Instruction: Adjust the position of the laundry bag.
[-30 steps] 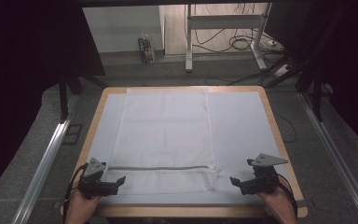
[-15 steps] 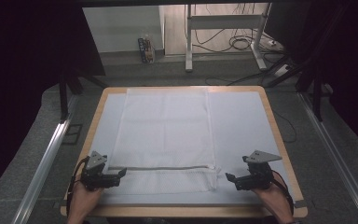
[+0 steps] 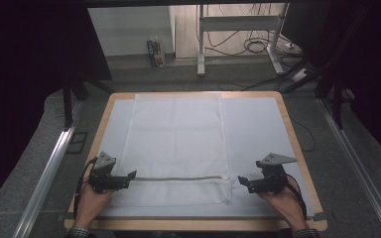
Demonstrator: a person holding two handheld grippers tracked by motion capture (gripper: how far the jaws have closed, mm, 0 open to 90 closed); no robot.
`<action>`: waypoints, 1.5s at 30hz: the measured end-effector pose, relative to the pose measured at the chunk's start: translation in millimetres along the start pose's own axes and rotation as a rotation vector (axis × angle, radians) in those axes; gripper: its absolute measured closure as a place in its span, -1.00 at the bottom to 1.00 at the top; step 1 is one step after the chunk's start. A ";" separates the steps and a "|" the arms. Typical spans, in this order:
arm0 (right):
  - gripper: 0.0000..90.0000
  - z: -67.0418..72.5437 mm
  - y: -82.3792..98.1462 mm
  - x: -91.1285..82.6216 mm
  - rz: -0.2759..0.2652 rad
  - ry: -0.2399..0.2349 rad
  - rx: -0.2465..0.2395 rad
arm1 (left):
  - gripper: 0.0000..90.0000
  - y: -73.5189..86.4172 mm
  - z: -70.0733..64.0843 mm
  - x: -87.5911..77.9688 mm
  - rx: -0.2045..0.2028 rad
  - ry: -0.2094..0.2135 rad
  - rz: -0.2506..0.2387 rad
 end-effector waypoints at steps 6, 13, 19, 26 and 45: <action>-0.74 0.9 -7.5 11.2 0.011 0.003 -0.011 | -0.80 -8.3 9.7 6.7 0.015 -0.049 0.010; -0.52 6.2 -18.9 28.4 0.045 0.041 -0.034 | -0.66 -14.6 19.4 11.2 0.027 -0.064 0.008; -0.34 10.7 -30.5 38.9 0.055 0.024 -0.054 | -0.59 -19.2 24.8 17.8 0.044 -0.074 0.018; -0.17 16.2 -41.7 50.7 0.081 0.022 -0.074 | -0.54 -21.2 34.1 23.3 0.042 -0.103 0.027; 0.15 22.3 -59.9 90.7 0.086 0.108 -0.078 | -0.09 -27.2 55.8 35.0 -0.009 -0.102 0.033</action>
Point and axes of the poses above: each handheld gripper's, and its own axes: x roughly forward along the jaws, y roughly out of its underside, z roughly to its left, the point moved 1 cm from there along x, roughly forward along the jaws, and after that the axes turned 15 degrees about y, right-handed, at the moved point
